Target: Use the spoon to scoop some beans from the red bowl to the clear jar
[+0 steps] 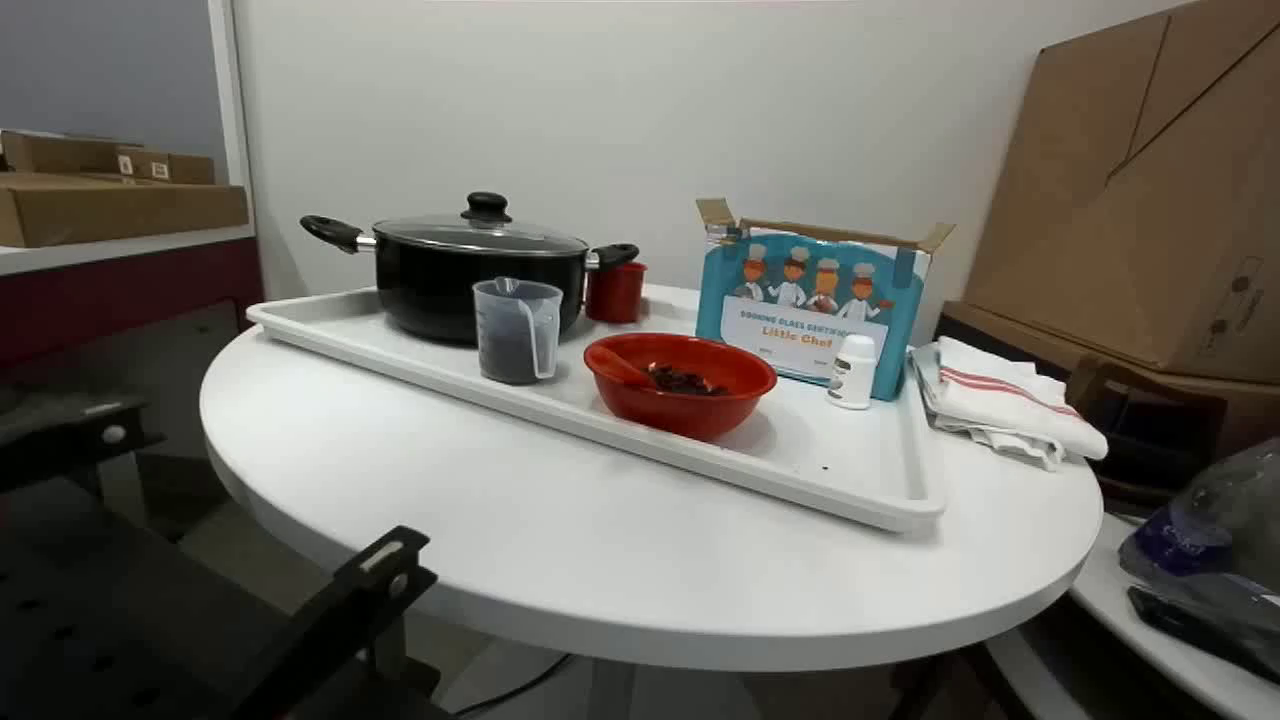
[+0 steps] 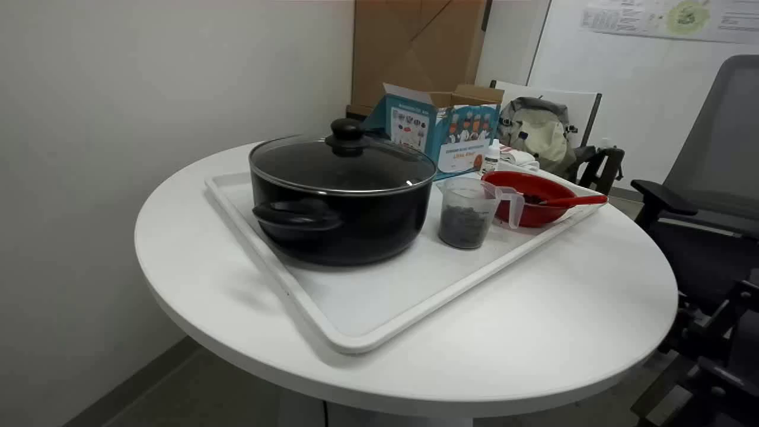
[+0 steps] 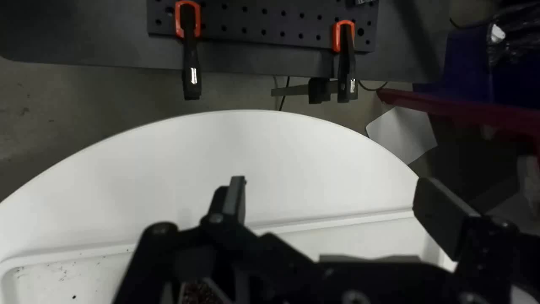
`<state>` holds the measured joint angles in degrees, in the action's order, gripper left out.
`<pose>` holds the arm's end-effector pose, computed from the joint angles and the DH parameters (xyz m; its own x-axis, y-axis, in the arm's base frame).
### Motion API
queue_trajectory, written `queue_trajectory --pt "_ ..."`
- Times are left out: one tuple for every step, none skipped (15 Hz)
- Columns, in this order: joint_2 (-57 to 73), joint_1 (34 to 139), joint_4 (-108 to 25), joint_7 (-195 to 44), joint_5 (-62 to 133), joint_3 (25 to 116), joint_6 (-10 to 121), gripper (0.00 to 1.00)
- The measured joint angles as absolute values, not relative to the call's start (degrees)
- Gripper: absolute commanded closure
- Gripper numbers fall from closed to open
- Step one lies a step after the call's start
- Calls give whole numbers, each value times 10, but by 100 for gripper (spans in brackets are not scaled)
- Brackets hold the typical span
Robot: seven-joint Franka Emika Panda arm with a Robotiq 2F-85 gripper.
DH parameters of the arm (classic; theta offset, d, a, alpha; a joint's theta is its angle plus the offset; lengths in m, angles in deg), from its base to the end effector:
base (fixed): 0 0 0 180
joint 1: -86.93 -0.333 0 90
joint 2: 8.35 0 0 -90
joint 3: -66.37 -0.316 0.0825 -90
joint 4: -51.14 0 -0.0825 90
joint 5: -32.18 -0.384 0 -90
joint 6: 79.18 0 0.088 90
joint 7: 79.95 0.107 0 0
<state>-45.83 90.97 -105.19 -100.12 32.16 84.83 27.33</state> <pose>0.2936 -0.1119 0.3886 0.9860 0.0659 -0.1530 0.0238 -0.9648 -0.2618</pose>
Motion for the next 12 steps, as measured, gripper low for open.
queue_trajectory --pt "-458 910 -1052 -1001 322 848 273 0" --pt "-458 911 -1052 -1001 322 847 273 0" --pt "-458 913 -1052 -1001 322 844 274 0" --pt "-457 915 -1052 -1001 322 841 278 0" --pt "-455 915 -1053 -997 322 837 290 0" --pt "-451 915 -1057 -989 322 832 312 0" --pt "-444 915 -1061 -980 322 825 337 0" --pt "-433 915 -1065 -970 321 817 361 0" --pt "-417 914 -1066 -958 321 809 387 0" --pt "-397 913 -1066 -946 321 801 413 0" --pt "-374 912 -1066 -934 321 792 439 0" --pt "-351 910 -1066 -923 321 784 462 0"
